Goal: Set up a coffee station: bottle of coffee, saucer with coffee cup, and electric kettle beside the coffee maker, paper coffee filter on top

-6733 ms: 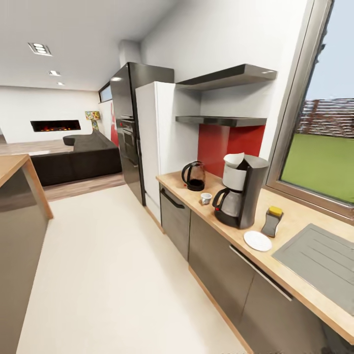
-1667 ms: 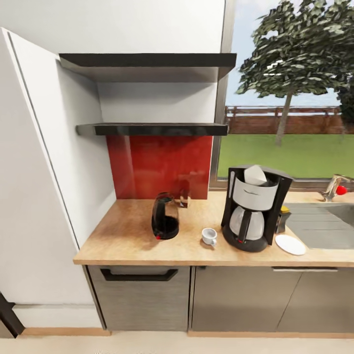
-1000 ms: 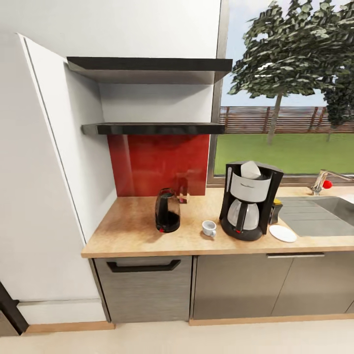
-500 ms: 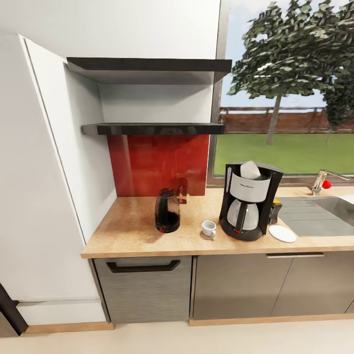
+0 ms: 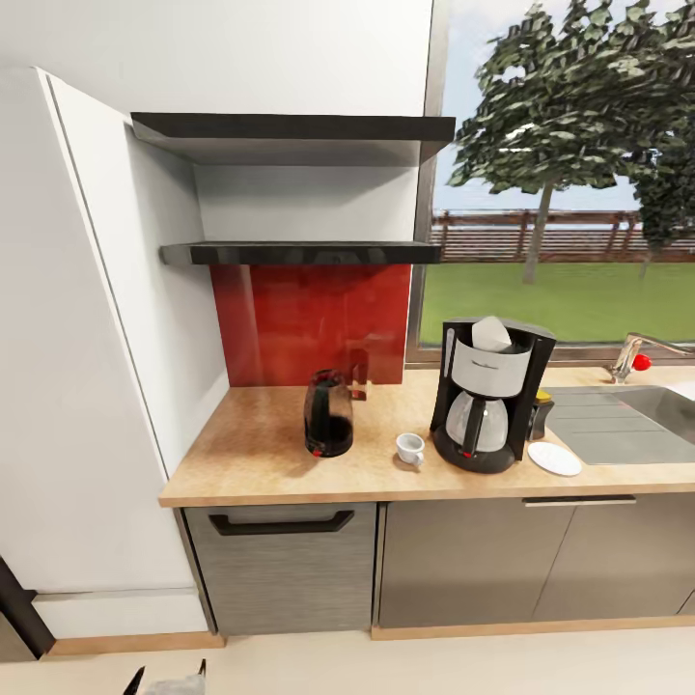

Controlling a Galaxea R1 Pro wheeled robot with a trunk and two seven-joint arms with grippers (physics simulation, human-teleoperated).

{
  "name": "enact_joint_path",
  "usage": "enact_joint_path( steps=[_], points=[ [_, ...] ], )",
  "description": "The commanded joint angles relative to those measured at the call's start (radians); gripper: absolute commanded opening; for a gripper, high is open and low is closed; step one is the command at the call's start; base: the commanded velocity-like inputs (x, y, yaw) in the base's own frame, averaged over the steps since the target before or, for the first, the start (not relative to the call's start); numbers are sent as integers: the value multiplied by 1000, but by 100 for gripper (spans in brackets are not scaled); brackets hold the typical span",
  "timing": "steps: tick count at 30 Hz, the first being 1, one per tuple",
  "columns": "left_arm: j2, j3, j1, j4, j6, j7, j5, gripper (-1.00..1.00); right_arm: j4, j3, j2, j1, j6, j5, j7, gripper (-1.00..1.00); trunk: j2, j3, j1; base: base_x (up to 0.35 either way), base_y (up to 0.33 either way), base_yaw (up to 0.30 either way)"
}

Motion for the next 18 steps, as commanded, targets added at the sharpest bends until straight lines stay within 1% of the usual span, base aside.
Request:
enact_joint_path(
  steps=[1, 2, 4, 5, 7, 9, 11, 12, 13, 14, 15, 16, 17, 18],
  points=[
    [-8, 1, -2, -20, -11, 6, -9, 100, -1, -1, 0, 0, 0, 8, 3, 100, -1, 0, 0, 0, 0, 0],
    [-12, 1, -4, -30, -15, 6, -10, 100, -1, -1, 1, 0, 0, 8, 3, 100, -1, 0, 0, 0, 0, 0],
    [-31, 1, -24, -60, -27, 6, -10, 100, -1, 1, 2, 0, -1, 8, 3, 100, -1, 0, 0, 0, 0, 0],
    [-36, 1, -31, -65, -32, 6, -10, 100, -1, 1, 2, 0, -1, 7, 3, 100, -1, 0, 0, 0, 0, 0],
    [-54, 1, -62, -76, -53, 6, -10, 100, -1, 1, 2, 0, -2, 7, 3, 100, -1, 0, 0, 0, 0, 0],
    [-62, 1, -85, -82, -67, 6, -10, 100, -2, 2, 2, 0, -2, 7, 3, 100, -1, 0, 0, 0, 0, 0],
    [-78, 1, -118, -87, -81, 6, -11, 100, -3, 2, 2, 0, -3, 6, 3, 100, -1, 0, 0, 0, 0, 0],
    [-82, 0, -121, -87, -82, 6, -11, 100, -3, 2, 2, 0, -3, 6, 3, 100, -1, 0, 0, 0, 0, 0],
    [-96, -27, -144, -107, -86, 6, -11, 100, -10, 2, 4, 0, -3, 6, 3, 100, -1, 0, 0, 0, 0, 0],
    [-99, -47, -150, -116, -86, 6, -10, 100, -16, 2, 4, 0, -3, 6, 3, 100, -1, 0, 0, 0, 0, 0],
    [-100, -58, -153, -121, -86, 6, -10, 100, -19, 2, 4, 0, -3, 6, 3, 100, -1, 0, 0, 0, 0, 0],
    [-103, -81, -160, -132, -86, 6, -10, 100, -24, 2, 5, 0, -3, 6, 3, 100, -1, 0, 0, 0, 0, 0],
    [-109, -105, -168, -144, -84, 7, -10, 100, -27, 2, 9, 0, -3, 6, 3, 100, -1, 0, 0, 0, 0, 0],
    [-122, -145, -181, -165, -79, 8, -11, 100, -30, 2, 18, 0, -3, 7, 3, 100, -1, 0, 0, 0, 0, 0]
  ],
)
